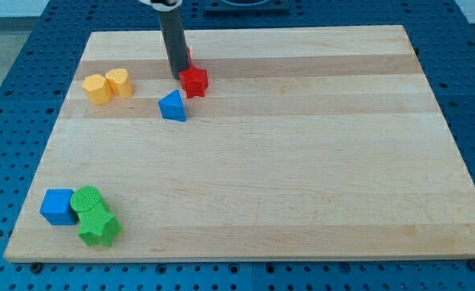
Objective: Slide red circle and red star slightly down
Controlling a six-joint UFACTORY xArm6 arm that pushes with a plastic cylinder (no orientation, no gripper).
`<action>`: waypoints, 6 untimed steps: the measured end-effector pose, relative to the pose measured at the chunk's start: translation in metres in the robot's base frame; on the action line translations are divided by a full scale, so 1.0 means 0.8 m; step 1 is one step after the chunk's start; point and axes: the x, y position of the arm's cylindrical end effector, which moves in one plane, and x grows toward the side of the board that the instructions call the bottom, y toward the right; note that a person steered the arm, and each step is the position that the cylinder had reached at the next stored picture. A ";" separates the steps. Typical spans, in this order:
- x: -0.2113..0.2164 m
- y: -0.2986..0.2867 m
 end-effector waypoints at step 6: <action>-0.001 0.019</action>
